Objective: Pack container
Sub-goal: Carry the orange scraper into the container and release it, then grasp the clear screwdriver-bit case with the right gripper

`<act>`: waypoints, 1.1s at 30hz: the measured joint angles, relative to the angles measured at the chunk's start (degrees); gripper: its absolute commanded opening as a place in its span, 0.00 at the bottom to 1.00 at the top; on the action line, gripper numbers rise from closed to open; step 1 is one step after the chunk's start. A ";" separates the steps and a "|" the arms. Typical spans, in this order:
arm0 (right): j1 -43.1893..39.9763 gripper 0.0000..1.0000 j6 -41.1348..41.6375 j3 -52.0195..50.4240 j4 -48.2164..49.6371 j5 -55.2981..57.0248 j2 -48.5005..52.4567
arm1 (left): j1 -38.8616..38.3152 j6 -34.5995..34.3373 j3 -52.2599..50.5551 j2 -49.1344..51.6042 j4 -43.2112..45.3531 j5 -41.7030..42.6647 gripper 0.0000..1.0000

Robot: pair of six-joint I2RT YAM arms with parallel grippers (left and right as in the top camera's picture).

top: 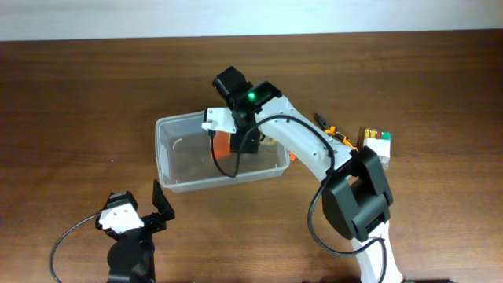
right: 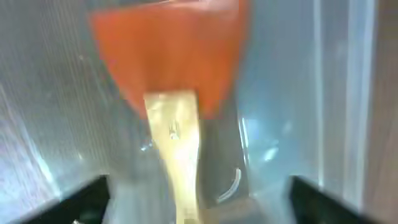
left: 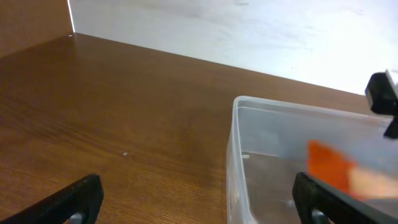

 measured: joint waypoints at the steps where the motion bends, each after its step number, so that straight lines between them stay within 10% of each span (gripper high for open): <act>1: 0.00 0.98 1.64 0.66 -0.98 0.17 -0.17 | 0.00 0.00 0.00 0.00 0.00 0.00 0.99; 10: -5.14 0.98 21.05 14.12 -14.91 0.17 -13.20 | 0.00 0.00 0.00 0.00 0.00 0.00 0.99; 18: -26.10 0.99 36.54 17.94 -17.18 0.37 -28.30 | 0.00 0.00 0.00 0.00 0.00 0.00 0.99; 33: -49.59 0.78 52.11 -7.78 -12.48 -12.46 -5.07 | 0.00 0.00 0.00 0.00 0.00 0.00 0.99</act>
